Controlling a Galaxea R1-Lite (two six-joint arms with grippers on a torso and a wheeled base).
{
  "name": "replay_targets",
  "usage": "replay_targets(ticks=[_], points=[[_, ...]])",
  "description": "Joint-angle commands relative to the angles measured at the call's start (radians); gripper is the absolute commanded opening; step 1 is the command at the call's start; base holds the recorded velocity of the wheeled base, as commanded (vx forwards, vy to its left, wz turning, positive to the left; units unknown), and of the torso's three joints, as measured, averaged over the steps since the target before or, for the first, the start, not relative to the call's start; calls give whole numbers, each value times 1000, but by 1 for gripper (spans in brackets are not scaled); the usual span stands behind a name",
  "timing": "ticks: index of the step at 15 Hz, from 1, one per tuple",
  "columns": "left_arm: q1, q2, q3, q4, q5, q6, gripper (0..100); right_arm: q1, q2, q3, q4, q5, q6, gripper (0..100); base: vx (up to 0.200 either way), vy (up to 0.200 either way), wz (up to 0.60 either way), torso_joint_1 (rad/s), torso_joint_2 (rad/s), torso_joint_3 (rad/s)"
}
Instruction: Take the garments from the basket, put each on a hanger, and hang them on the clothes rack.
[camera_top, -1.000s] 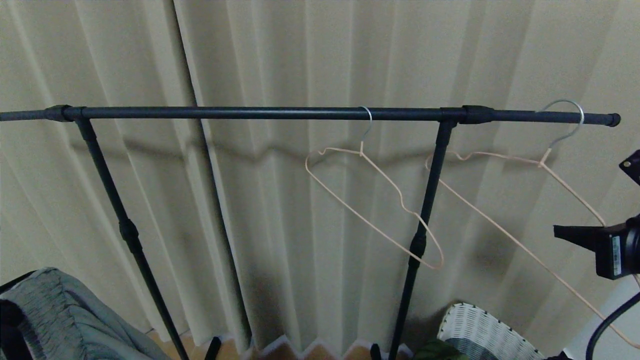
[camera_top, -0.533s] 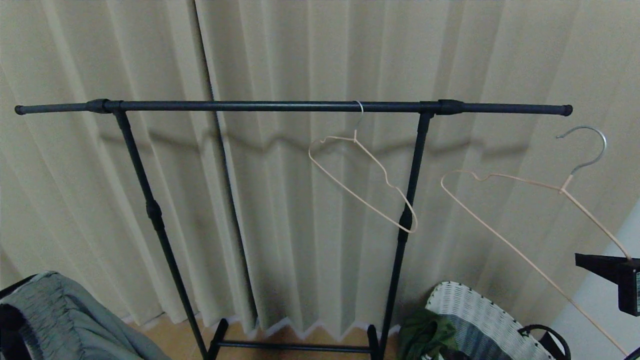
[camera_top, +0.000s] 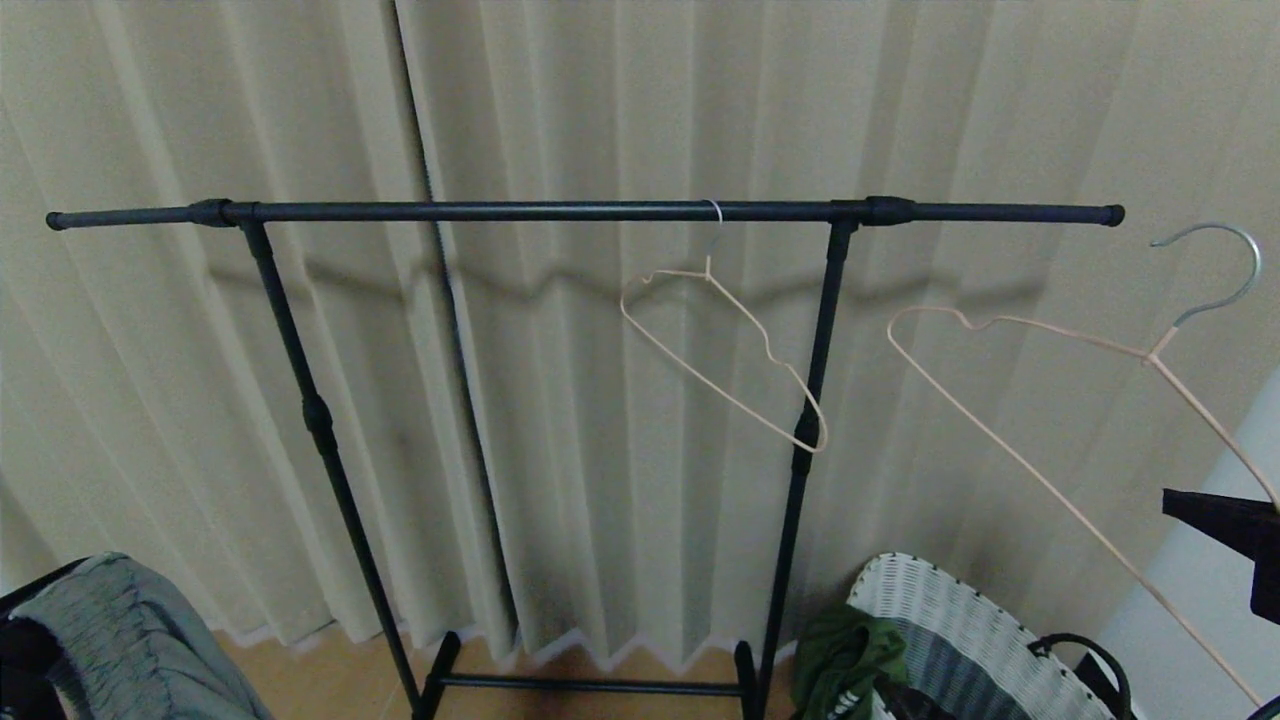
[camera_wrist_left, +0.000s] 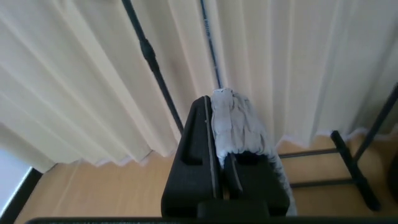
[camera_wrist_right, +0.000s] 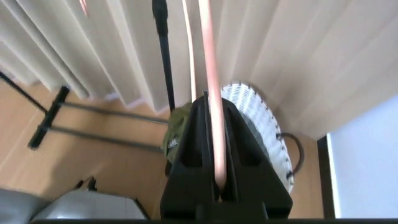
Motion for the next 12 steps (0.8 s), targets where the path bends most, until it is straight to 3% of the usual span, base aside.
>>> replay_targets(ticks=[1, 4, 11, 12], points=[[0, 2, -2, 0, 1, -1, 0, 4, -5, 22, -26, 10, 0, 0, 0, 200, 0, 2, 2, 2], [0, 4, -3, 0, 1, 1, 0, 4, -34, 26, -46, 108, 26, 0, 0, 200, 0, 9, 2, 2], [0, 4, -2, 0, 1, 4, 0, 5, -34, 26, -47, 120, 27, 0, 0, 200, 0, 4, 3, 3], [0, 2, 0, 0, 1, 4, 0, 8, -33, 28, -46, 125, 27, 0, 0, 0, 0, 0, 0, 0]])
